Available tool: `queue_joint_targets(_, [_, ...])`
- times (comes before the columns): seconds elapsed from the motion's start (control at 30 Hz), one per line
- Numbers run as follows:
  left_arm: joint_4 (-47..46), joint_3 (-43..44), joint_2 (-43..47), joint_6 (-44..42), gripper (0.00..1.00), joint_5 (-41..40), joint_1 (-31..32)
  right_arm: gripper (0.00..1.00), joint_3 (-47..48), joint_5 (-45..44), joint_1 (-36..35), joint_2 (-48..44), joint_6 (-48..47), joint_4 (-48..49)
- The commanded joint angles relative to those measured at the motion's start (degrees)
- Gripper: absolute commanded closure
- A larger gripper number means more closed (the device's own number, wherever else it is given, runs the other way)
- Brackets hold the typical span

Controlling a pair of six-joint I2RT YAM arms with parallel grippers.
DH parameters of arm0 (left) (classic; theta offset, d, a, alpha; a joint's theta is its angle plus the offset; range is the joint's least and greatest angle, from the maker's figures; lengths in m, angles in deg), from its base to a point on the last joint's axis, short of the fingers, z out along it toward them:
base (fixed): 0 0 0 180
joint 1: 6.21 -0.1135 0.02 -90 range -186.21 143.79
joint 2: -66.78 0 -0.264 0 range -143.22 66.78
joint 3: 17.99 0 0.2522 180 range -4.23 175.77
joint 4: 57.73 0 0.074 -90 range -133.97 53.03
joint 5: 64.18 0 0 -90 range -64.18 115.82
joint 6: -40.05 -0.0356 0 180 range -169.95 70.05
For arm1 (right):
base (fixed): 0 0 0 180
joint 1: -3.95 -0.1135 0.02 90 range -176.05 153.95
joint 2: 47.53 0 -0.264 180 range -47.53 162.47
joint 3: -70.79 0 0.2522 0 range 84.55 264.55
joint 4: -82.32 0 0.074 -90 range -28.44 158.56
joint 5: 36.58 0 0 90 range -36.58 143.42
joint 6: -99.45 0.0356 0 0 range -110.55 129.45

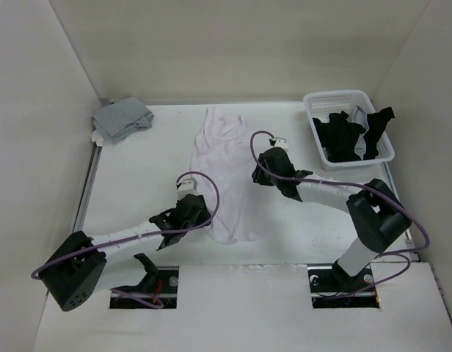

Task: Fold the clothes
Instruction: Flatten the tank top out

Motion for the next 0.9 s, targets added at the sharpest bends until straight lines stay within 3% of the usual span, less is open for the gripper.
queue_joint_targets(0.0, [-0.25, 0.73, -2.65, -0.80, 0.67, 1.10, 0.90, 0.62, -1.42, 0.17, -0.88, -3.24, 1.43, 4.16])
queue_joint_targets(0.13, [0.53, 0.90, -3.54, -0.36, 0.85, 1.10, 1.17, 0.60, -2.57, -0.45, -0.97, -6.23, 1.61, 4.51])
queue_joint_targets(0.2, [2.46, 1.08, -2.14, 0.77, 0.89, 0.75, 0.56, 0.58, -3.27, -0.54, -0.97, -7.63, 1.61, 4.08])
queue_joint_targets(0.33, [8.43, 2.92, 5.49, 2.18, 0.91, -0.47, 0.03, 0.56, -7.30, -1.41, -1.67, -12.02, 2.39, 0.05])
queue_joint_targets(0.43, [14.15, 4.94, 14.28, 3.42, 0.93, -3.02, 0.20, 0.61, -11.70, -2.29, -3.86, -15.80, 3.36, -5.48])
queue_joint_targets(0.6, [19.69, 5.21, 25.88, 8.41, 0.95, -7.06, 2.04, 0.60, -19.95, -5.27, -14.03, -24.23, 10.81, -19.01])
queue_joint_targets(0.73, [22.16, 2.41, 28.72, 14.39, 0.95, -11.01, 6.25, 0.52, -21.82, -6.25, -23.10, -27.25, 19.87, -25.45])
queue_joint_targets(0.87, [21.98, 2.22, 28.11, 16.07, 0.95, -13.13, 9.07, 0.53, -21.64, -6.34, -24.26, -23.39, 21.21, -24.49])
